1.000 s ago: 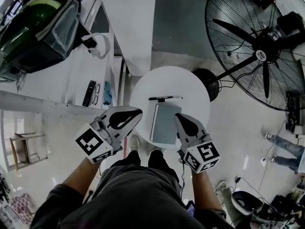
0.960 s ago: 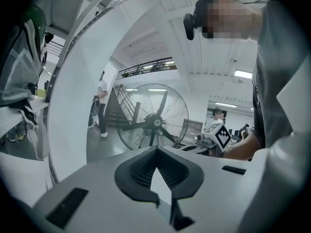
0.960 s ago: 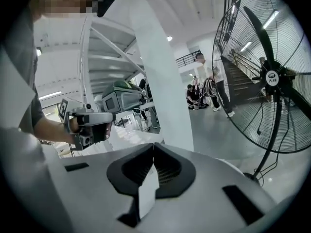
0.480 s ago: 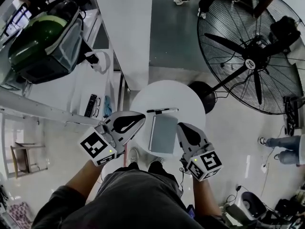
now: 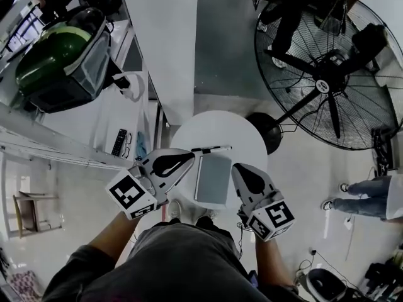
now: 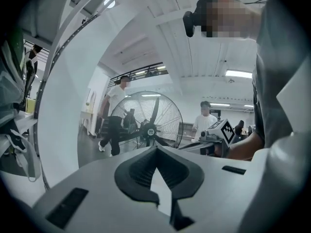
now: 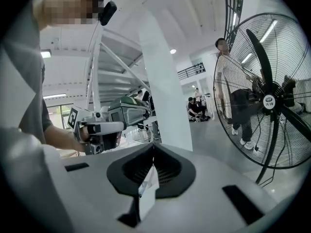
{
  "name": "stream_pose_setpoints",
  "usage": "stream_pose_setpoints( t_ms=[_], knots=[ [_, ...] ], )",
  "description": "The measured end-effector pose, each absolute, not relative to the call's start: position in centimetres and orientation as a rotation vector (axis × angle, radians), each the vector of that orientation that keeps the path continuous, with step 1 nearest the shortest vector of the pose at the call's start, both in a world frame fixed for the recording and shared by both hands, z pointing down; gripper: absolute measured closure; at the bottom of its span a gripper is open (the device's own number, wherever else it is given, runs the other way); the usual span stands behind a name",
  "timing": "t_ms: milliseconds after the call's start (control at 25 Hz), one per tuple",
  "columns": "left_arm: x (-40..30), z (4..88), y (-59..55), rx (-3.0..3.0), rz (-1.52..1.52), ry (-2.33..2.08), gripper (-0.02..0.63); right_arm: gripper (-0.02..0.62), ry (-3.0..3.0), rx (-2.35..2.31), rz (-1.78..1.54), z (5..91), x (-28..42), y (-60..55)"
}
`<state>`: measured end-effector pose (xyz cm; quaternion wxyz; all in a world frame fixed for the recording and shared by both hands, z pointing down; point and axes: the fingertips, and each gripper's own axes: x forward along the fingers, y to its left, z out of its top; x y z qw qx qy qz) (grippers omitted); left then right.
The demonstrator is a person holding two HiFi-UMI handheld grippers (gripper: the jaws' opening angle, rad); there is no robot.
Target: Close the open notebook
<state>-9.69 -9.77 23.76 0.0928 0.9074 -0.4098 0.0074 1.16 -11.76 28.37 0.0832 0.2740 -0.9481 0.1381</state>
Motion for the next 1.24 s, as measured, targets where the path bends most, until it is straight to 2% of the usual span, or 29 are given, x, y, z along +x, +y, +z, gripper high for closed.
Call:
stream_pose_setpoints(
  t_ms=[1240],
  knots=[
    [-7.4, 24.5, -8.3, 2.677, 0.018, -1.211, 0.594, 0.575, -2.835, 0.782, 0.435, 29.0, 2.4, -10.0]
  ],
)
